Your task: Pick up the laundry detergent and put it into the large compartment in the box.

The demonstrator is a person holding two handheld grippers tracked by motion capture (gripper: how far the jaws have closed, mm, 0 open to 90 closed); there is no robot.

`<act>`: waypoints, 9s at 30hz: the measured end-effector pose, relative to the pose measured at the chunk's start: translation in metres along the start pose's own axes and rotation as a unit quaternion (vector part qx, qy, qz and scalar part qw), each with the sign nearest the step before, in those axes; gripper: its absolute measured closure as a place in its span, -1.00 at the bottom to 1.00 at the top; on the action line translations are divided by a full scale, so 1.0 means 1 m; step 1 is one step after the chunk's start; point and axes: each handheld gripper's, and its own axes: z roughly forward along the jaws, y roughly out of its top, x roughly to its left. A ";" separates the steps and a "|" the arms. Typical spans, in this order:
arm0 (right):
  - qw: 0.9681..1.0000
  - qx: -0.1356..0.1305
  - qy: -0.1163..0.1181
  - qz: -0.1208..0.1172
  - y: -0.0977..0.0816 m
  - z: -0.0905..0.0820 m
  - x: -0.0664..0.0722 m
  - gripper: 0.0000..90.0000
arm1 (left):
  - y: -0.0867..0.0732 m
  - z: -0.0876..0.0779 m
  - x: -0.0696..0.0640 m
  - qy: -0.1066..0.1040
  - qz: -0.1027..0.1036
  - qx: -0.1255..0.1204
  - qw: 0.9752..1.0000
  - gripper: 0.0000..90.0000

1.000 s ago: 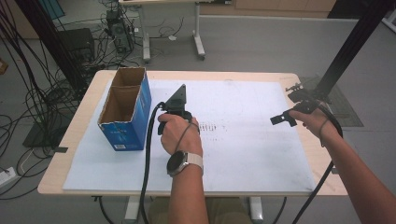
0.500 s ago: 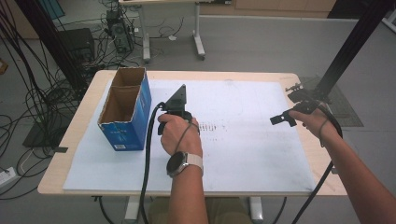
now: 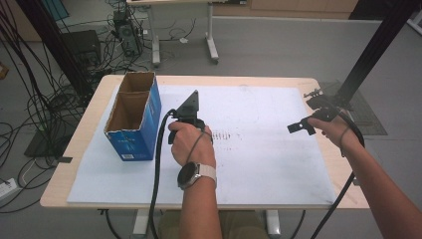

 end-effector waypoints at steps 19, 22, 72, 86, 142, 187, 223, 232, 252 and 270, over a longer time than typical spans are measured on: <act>1.000 0.000 0.000 0.002 -0.001 0.000 0.000 -0.81 | 0.000 0.000 0.000 -0.001 0.004 -0.001 1.000 -0.15; 1.000 0.001 0.000 0.002 -0.002 0.000 -0.001 -0.81 | 0.000 0.000 0.001 -0.003 0.003 0.000 1.000 -0.15; 1.000 0.002 -0.012 0.003 -0.001 -0.006 0.006 -0.81 | -0.003 -0.037 0.006 -0.017 0.054 -0.009 0.998 -0.16; 1.000 0.006 -0.017 0.003 0.004 -0.006 0.009 -0.81 | -0.002 -0.063 0.009 -0.011 0.077 -0.017 0.997 -0.16; 0.999 -0.005 -0.025 0.025 0.023 -0.021 -0.008 -0.81 | 0.023 -0.145 0.019 -0.013 0.124 -0.053 0.991 -0.16; 0.998 -0.007 -0.039 0.039 0.044 -0.018 -0.015 -0.81 | 0.066 -0.203 0.064 -0.019 0.121 -0.075 0.990 -0.16; 0.998 0.000 -0.042 0.036 0.046 -0.011 -0.010 -0.81 | 0.076 -0.222 0.100 0.004 0.094 -0.074 0.993 -0.16; 0.998 0.002 -0.042 0.037 0.045 -0.009 -0.010 -0.81 | 0.078 -0.222 0.111 0.002 0.080 -0.078 0.994 -0.16; 0.998 0.003 -0.043 0.040 0.045 -0.007 -0.010 -0.81 | 0.089 -0.207 0.137 0.005 0.064 -0.078 0.995 -0.16; 0.998 0.004 -0.045 0.043 0.042 -0.007 -0.012 -0.81 | 0.096 -0.191 0.147 0.011 0.065 -0.078 0.995 -0.16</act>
